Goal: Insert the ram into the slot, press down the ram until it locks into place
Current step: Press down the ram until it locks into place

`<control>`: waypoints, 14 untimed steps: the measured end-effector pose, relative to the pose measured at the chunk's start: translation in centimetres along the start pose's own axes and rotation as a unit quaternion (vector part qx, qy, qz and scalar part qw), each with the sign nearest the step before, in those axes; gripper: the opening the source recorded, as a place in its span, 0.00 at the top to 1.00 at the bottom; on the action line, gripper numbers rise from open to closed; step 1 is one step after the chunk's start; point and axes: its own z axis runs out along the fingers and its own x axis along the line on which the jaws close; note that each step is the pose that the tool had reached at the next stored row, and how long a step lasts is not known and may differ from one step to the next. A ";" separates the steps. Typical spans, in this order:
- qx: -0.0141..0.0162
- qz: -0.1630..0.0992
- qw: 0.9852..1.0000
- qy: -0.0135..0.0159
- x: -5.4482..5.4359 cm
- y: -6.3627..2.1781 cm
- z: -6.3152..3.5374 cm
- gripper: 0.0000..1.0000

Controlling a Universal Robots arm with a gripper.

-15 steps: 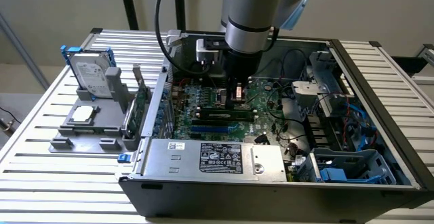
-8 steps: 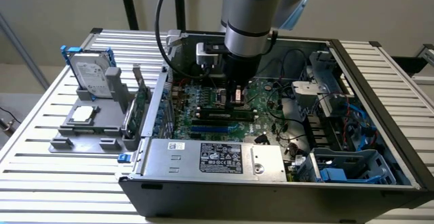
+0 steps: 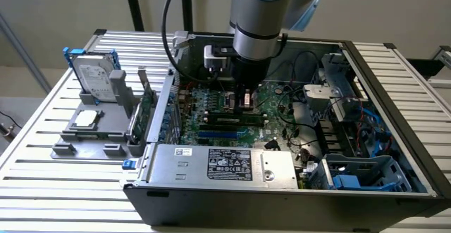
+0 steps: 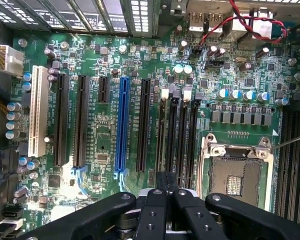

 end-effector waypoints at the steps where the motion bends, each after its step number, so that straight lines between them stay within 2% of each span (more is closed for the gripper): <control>1: 0.000 0.000 1.000 0.000 0.0 -0.01 0.13 0.89; 6: 0.000 0.000 1.000 0.000 0.0 -0.03 0.60 0.89; 13: -0.003 0.000 1.000 0.000 0.0 -0.02 -2.32 0.89; 14: -0.003 0.000 1.000 0.000 0.0 -0.01 -2.47 0.89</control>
